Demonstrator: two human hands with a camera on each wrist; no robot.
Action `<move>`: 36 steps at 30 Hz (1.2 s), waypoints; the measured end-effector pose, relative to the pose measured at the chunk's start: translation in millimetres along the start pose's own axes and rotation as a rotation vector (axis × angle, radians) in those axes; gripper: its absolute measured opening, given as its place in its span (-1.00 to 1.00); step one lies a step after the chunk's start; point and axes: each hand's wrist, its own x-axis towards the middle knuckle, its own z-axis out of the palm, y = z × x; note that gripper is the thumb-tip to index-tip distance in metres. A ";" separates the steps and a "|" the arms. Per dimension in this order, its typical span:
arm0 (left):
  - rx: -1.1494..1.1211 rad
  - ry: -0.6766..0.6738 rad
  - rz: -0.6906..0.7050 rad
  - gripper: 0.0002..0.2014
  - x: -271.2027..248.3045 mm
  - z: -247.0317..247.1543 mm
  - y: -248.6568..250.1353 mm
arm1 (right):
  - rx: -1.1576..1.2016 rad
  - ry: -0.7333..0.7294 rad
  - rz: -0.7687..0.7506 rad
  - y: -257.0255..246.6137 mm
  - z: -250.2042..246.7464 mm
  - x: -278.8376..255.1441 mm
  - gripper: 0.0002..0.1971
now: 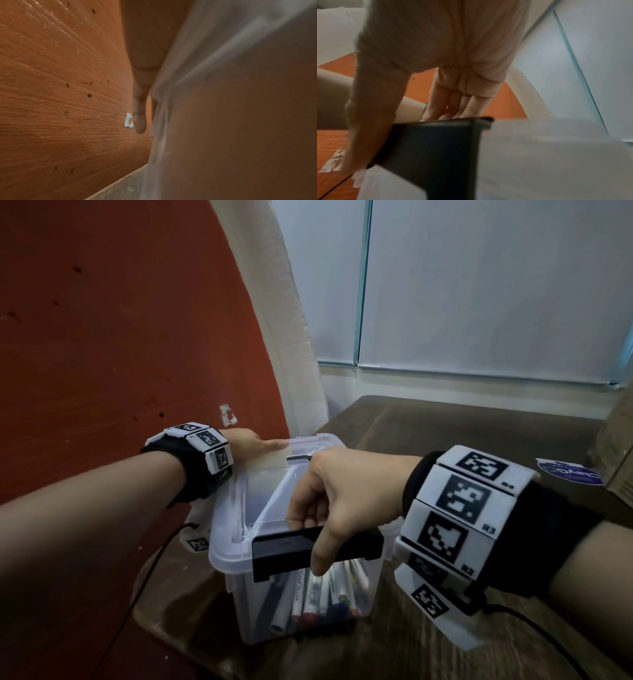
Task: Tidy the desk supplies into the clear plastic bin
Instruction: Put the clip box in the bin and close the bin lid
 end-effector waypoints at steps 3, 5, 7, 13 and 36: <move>-0.111 0.041 -0.082 0.16 7.8 0.4 -9.2 | 0.056 -0.001 0.023 1.9 0.8 0.2 -0.72; -0.179 0.052 -0.116 0.19 9.6 1.1 -12.7 | 0.072 -0.009 0.029 3.4 1.3 0.6 -0.72; -0.180 0.029 -0.127 0.19 9.5 -1.3 -14.8 | 0.092 -0.009 0.028 4.8 1.2 0.4 -0.72; -0.466 -0.249 -0.082 0.19 13.8 -2.3 -20.8 | 0.123 -0.027 0.022 7.7 0.8 -1.6 -0.72; -0.748 0.270 0.311 -0.77 15.2 15.1 -22.0 | 0.131 0.029 -0.025 9.4 7.9 -0.2 -0.72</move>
